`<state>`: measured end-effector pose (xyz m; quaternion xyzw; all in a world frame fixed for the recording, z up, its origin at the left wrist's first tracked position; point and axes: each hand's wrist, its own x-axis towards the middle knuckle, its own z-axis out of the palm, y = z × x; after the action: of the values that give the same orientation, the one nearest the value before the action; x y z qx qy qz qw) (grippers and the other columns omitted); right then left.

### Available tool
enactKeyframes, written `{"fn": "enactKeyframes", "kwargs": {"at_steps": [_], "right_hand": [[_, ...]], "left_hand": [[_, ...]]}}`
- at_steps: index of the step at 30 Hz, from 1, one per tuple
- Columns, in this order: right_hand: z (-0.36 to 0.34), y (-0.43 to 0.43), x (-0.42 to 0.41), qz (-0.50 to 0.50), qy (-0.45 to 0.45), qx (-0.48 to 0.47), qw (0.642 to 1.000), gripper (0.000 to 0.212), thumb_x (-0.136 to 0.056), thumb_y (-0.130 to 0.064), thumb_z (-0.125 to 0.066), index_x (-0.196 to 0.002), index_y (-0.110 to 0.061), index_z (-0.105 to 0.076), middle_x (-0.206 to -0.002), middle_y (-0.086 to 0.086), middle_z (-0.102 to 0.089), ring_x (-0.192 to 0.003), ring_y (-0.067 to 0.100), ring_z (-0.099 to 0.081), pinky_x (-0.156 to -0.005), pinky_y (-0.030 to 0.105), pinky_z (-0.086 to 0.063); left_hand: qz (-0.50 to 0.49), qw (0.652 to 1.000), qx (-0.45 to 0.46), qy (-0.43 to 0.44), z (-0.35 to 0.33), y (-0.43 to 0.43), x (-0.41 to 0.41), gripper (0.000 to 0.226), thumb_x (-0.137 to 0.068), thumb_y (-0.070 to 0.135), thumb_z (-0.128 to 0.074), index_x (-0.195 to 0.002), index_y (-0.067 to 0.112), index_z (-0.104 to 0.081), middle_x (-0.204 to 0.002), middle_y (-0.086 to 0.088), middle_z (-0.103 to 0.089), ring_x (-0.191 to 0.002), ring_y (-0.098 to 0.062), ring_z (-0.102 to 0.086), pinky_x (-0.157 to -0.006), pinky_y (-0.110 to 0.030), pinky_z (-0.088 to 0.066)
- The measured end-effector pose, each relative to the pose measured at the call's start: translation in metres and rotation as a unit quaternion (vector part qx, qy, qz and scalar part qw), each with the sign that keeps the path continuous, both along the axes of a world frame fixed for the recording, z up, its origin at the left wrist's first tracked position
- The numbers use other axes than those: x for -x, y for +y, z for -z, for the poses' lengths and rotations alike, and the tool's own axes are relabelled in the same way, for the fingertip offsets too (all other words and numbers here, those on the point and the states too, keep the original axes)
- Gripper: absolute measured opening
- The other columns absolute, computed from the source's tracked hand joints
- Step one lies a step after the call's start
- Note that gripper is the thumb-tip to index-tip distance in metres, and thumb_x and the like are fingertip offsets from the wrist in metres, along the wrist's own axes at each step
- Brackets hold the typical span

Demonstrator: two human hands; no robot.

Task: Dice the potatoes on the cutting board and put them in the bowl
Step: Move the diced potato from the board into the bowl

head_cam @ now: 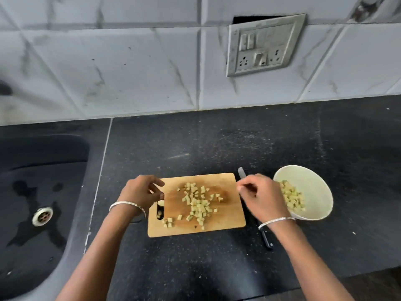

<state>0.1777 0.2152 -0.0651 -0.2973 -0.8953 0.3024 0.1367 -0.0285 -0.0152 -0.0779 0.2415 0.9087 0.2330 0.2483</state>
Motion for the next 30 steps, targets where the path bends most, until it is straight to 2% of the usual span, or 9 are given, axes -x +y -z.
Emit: {"fn": "enactKeyframes", "kwargs": {"at_steps": [2,4,8,12,17,23,27,30], "right_hand": [[0.012,-0.024,0.019,-0.072,-0.016,0.012,0.997,0.01,-0.083,-0.022,-0.068,-0.091,-0.026,-0.074,-0.09,-0.015,-0.067,-0.088,0.007,-0.064,-0.086,0.031,-0.053],[0.021,-0.043,0.035,-0.122,-0.028,0.016,0.992,0.014,-0.085,-0.026,-0.067,-0.099,-0.026,-0.071,-0.098,-0.013,-0.065,-0.094,0.007,-0.061,-0.09,0.03,-0.05],[0.03,-0.063,0.059,-0.168,-0.049,0.0,0.985,0.019,-0.089,-0.028,-0.063,-0.108,-0.029,-0.065,-0.111,-0.013,-0.06,-0.107,0.007,-0.052,-0.093,0.024,-0.039],[0.033,-0.06,0.069,-0.16,-0.047,0.0,0.986,0.016,-0.089,-0.027,-0.063,-0.105,-0.027,-0.066,-0.105,-0.013,-0.061,-0.102,0.007,-0.054,-0.092,0.025,-0.043],[0.037,-0.056,0.069,-0.156,-0.056,0.008,0.986,0.014,-0.088,-0.024,-0.065,-0.101,-0.027,-0.069,-0.101,-0.014,-0.066,-0.094,0.005,-0.059,-0.089,0.03,-0.051],[0.041,-0.057,0.066,-0.151,-0.063,0.0,0.986,0.013,-0.09,-0.024,-0.064,-0.101,-0.026,-0.07,-0.1,-0.014,-0.068,-0.091,0.003,-0.06,-0.087,0.028,-0.052],[0.043,-0.047,0.067,-0.125,-0.051,0.008,0.991,0.012,-0.089,-0.021,-0.065,-0.097,-0.026,-0.071,-0.097,-0.015,-0.068,-0.088,0.001,-0.061,-0.082,0.026,-0.053],[0.038,-0.039,0.068,-0.108,-0.04,0.016,0.993,0.011,-0.089,-0.019,-0.064,-0.095,-0.025,-0.071,-0.094,-0.014,-0.068,-0.084,-0.001,-0.06,-0.076,0.019,-0.052]], "left_hand": [[-0.018,0.998,0.036,0.05,0.007,-0.01,-0.005,0.015,-0.081,0.024,-0.074,-0.092,0.031,-0.069,-0.078,0.01,-0.065,-0.084,-0.016,-0.064,-0.077,-0.031,-0.051],[-0.012,0.996,0.058,0.068,0.013,-0.015,-0.01,0.014,-0.08,0.026,-0.074,-0.092,0.033,-0.07,-0.078,0.009,-0.062,-0.084,-0.017,-0.062,-0.072,-0.029,-0.048],[0.045,0.994,0.062,0.077,0.022,-0.015,-0.019,0.033,-0.074,0.026,-0.078,-0.105,0.035,-0.068,-0.084,0.01,-0.058,-0.082,-0.014,-0.057,-0.069,-0.029,-0.046],[0.098,0.984,0.112,0.098,0.027,-0.01,-0.021,0.044,-0.074,0.026,-0.078,-0.115,0.029,-0.062,-0.104,0.003,-0.06,-0.098,-0.02,-0.058,-0.077,-0.031,-0.046],[0.119,0.977,0.141,0.108,0.028,-0.002,-0.018,0.022,-0.074,0.021,-0.076,-0.093,0.022,-0.065,-0.1,-0.001,-0.062,-0.09,-0.024,-0.062,-0.067,-0.03,-0.045],[0.183,0.95,0.183,0.175,0.034,0.004,-0.024,0.022,-0.076,0.021,-0.066,-0.096,0.011,-0.065,-0.099,-0.01,-0.062,-0.087,-0.033,-0.064,-0.069,-0.036,-0.052],[0.195,0.949,0.146,0.2,0.036,0.001,-0.025,0.02,-0.078,0.021,-0.061,-0.096,0.012,-0.061,-0.095,-0.008,-0.061,-0.084,-0.031,-0.062,-0.067,-0.035,-0.047],[0.132,0.98,0.061,0.136,0.034,-0.007,-0.016,0.016,-0.07,0.022,-0.066,-0.084,0.016,-0.063,-0.08,0.002,-0.066,-0.074,-0.022,-0.063,-0.061,-0.028,-0.046]]}}
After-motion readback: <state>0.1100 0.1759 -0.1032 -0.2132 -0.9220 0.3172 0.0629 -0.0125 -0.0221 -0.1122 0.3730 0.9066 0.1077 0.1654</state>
